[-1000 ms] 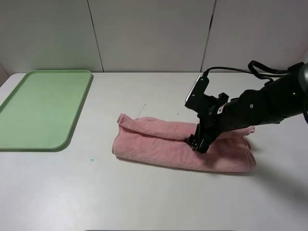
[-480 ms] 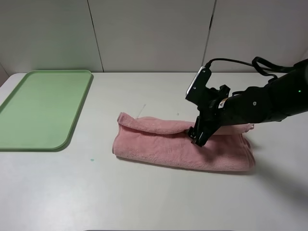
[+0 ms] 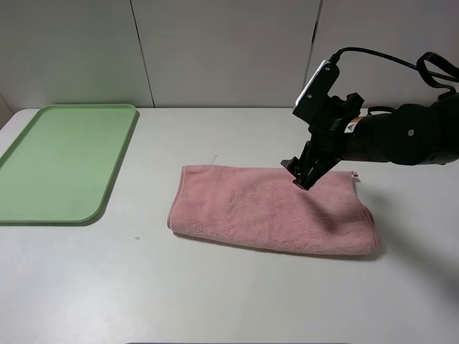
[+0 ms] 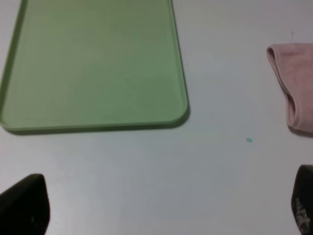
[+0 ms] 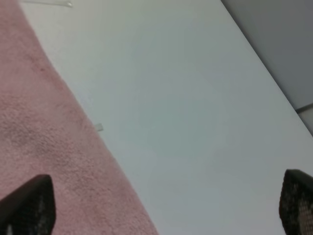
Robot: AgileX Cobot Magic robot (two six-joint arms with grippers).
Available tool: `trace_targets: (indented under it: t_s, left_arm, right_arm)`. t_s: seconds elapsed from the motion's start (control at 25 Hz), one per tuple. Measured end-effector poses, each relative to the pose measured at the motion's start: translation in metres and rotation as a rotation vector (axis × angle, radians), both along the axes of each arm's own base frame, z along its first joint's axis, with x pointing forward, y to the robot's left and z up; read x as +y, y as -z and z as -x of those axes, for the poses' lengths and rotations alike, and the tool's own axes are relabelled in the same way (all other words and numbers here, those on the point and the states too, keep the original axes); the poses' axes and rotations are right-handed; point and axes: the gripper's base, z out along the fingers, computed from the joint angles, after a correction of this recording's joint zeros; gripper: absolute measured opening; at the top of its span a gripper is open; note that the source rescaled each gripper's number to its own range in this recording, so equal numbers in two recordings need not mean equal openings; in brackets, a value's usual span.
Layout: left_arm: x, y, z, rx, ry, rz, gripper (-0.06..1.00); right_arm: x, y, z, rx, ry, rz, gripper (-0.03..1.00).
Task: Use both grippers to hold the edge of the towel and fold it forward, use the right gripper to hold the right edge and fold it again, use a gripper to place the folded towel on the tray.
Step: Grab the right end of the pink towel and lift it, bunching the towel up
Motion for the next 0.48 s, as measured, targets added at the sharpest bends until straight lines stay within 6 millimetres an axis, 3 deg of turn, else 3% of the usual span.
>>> trace_targets:
  t_s: [0.24, 0.48]
  left_arm:
    - [0.000, 0.000, 0.000, 0.000, 0.000, 0.000, 1.00]
    - [0.000, 0.000, 0.000, 0.000, 0.000, 0.000, 1.00]
  right_arm:
    - [-0.002, 0.003, 0.002, 0.067, 0.061, -0.044, 1.00]
    - [-0.012, 0.013, 0.010, 0.249, 0.270, -0.202, 1.00]
